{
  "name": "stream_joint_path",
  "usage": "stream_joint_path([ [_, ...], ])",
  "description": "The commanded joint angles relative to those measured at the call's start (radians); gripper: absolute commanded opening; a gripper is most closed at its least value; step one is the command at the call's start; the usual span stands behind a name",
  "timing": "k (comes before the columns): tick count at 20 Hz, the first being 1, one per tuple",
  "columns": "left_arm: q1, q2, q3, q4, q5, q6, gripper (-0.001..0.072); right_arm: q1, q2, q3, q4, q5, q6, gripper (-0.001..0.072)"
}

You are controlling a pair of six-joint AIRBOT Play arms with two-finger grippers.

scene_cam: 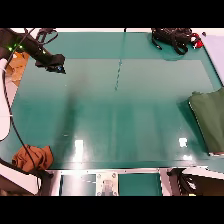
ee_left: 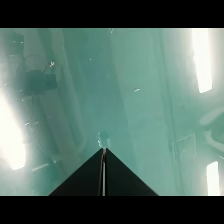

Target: Fold the shirts.

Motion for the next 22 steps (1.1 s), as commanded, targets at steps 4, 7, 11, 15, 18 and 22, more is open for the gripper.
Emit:
stream_joint_path([
  [4,0.001,0.005,0.000,-0.030,-0.021,-0.016,0.0027,0.123,-0.046,0.059,0.200,-0.093,-0.003,0.0268],
  [7,-0.009,0.064,-0.001,-0.025,-0.020,-0.034,0.0026,0.301,-0.045,0.172,0.307,-0.169,-0.067,0.0015],
  [11,-0.009,0.166,-0.006,-0.016,-0.097,-0.090,0.0026,0.550,-0.006,0.151,0.317,-0.235,-0.114,0.0013],
  [15,-0.009,0.357,-0.233,0.013,-0.102,-0.113,0.0026,0.766,0.175,-0.138,0.317,-0.386,-0.175,0.0013],
  [18,-0.008,0.601,-0.628,0.029,0.004,-0.137,0.0026,0.872,0.319,-0.386,0.317,-0.481,-0.194,0.0013],
  [22,-0.008,0.851,-1.075,0.073,0.128,-0.168,0.0026,0.953,0.408,-0.542,0.317,-0.554,-0.208,0.0013],
])
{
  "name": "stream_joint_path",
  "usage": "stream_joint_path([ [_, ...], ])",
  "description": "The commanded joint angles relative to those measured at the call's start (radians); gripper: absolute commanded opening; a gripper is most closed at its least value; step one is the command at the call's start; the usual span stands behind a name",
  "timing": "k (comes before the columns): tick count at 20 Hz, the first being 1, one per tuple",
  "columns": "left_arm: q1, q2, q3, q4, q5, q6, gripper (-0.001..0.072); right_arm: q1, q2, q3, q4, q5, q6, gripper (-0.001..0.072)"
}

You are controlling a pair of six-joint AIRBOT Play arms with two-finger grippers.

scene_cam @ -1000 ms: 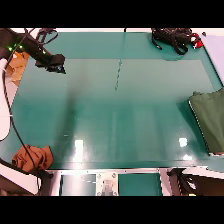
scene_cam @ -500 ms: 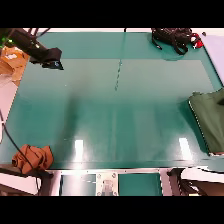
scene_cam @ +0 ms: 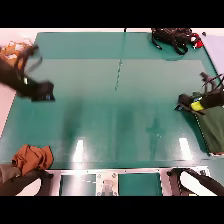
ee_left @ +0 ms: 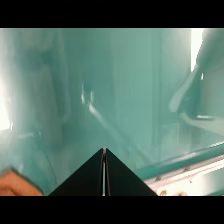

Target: Fold the shirts.

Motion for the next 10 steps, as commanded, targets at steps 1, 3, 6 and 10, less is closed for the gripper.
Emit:
stream_joint_path([
  [1,0.001,0.182,-0.328,0.054,0.091,-0.028,0.0027,0.078,0.071,-0.121,0.002,-0.080,-0.025,0.0013],
  [3,0.001,0.183,-0.363,0.056,0.092,-0.027,0.0027,0.080,0.071,-0.121,0.003,-0.080,-0.025,0.0014],
  [6,0.001,0.183,-0.362,0.055,0.122,-0.023,0.0028,0.080,0.071,-0.121,0.003,-0.080,-0.025,0.0013],
  [10,0.001,0.183,-0.362,0.055,0.150,-0.024,0.0028,0.080,0.071,-0.121,0.003,-0.080,-0.025,0.0013],
])
